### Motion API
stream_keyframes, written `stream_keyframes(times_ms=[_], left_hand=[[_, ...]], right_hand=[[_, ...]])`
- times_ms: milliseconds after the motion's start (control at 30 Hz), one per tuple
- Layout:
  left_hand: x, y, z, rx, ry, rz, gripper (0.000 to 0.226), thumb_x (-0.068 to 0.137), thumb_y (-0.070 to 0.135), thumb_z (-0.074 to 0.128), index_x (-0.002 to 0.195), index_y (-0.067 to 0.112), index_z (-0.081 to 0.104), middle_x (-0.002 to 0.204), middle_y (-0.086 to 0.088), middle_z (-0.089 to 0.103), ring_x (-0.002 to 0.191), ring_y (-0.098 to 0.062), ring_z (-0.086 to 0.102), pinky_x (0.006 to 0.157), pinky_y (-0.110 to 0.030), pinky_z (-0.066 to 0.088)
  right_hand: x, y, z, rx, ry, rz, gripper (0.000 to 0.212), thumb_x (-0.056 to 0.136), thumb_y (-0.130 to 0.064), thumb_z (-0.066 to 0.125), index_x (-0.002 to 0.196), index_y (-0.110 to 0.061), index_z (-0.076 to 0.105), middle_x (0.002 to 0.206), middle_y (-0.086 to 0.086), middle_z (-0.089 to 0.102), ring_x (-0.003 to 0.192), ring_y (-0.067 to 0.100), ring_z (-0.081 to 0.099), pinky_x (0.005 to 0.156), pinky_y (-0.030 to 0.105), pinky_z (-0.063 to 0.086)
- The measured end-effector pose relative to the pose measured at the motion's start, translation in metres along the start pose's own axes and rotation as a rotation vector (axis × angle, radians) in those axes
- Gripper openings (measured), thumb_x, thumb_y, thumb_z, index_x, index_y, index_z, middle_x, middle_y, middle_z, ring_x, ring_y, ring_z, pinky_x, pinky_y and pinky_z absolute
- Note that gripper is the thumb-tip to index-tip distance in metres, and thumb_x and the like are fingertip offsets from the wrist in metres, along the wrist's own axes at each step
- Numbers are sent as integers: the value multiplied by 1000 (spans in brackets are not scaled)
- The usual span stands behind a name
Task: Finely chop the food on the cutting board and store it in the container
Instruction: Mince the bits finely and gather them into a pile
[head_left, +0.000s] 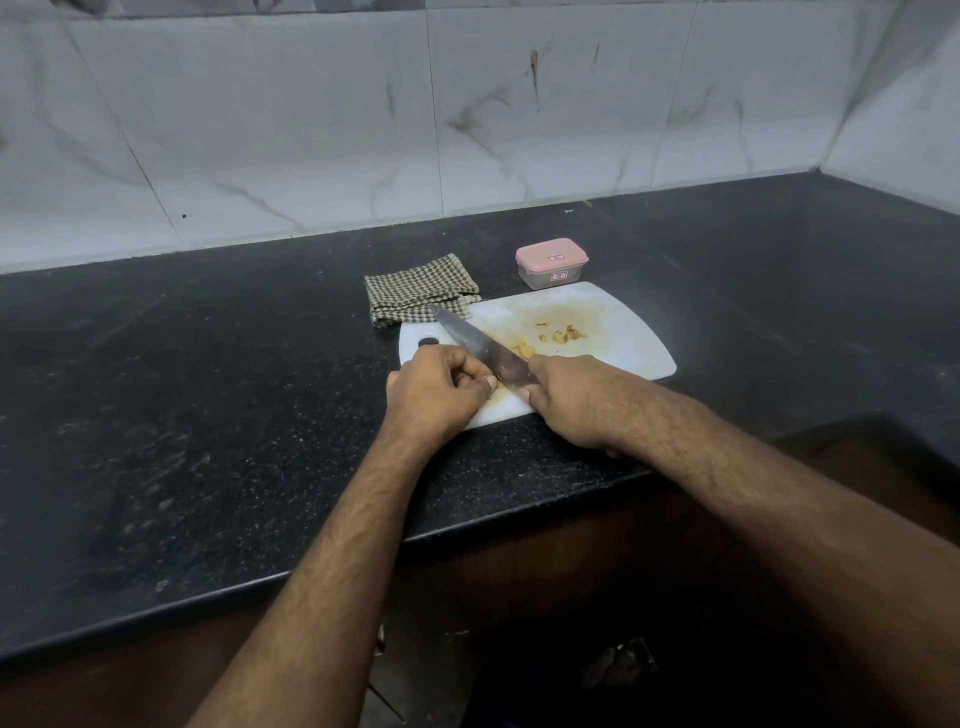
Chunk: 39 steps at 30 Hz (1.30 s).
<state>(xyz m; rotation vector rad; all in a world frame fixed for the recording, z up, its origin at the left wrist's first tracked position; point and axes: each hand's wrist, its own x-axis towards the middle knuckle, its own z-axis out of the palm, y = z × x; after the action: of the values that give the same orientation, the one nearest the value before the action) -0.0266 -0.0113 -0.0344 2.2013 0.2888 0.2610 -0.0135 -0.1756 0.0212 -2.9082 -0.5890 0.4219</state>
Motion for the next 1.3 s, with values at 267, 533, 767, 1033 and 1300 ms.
stream_keyframes(times_ms=[267, 533, 767, 1033, 1300], left_hand=[[0, 1, 2, -6, 21, 6, 14, 82, 31, 80, 70, 34, 74, 66, 19, 69, 73, -5, 64, 101, -52, 50], [2, -1, 3, 22, 29, 24, 16, 83, 32, 79, 68, 32, 73, 65, 19, 68, 71, -5, 63, 99, -54, 50], [3, -1, 3, 27, 24, 14, 13, 84, 30, 78, 71, 30, 74, 69, 20, 70, 74, -4, 65, 103, -51, 47], [3, 0, 3, 27, 16, 5, 18, 84, 28, 77, 67, 30, 71, 67, 25, 69, 79, -3, 66, 108, -50, 43], [-1, 4, 2, 56, 42, 19, 16, 85, 28, 74, 70, 29, 71, 73, 21, 72, 86, -1, 66, 113, -47, 35]], right_hand=[[1, 3, 3, 15, 20, -8, 21, 107, -36, 40, 119, -21, 47, 81, -6, 45, 66, 9, 46, 53, 28, 35], [2, 0, 4, -8, 22, -16, 29, 107, -35, 40, 130, -18, 48, 86, -3, 48, 79, 15, 52, 69, 32, 43], [4, -7, 7, -53, 39, -2, 32, 104, -22, 46, 136, -21, 45, 82, -3, 44, 85, 20, 53, 72, 33, 45], [2, -12, 6, -114, 76, -17, 29, 103, -13, 46, 131, -10, 50, 90, 6, 43, 81, 24, 45, 71, 36, 40], [-4, -17, 3, -106, 61, 10, 33, 104, -14, 45, 137, -12, 46, 101, 9, 51, 88, 23, 48, 74, 35, 42]])
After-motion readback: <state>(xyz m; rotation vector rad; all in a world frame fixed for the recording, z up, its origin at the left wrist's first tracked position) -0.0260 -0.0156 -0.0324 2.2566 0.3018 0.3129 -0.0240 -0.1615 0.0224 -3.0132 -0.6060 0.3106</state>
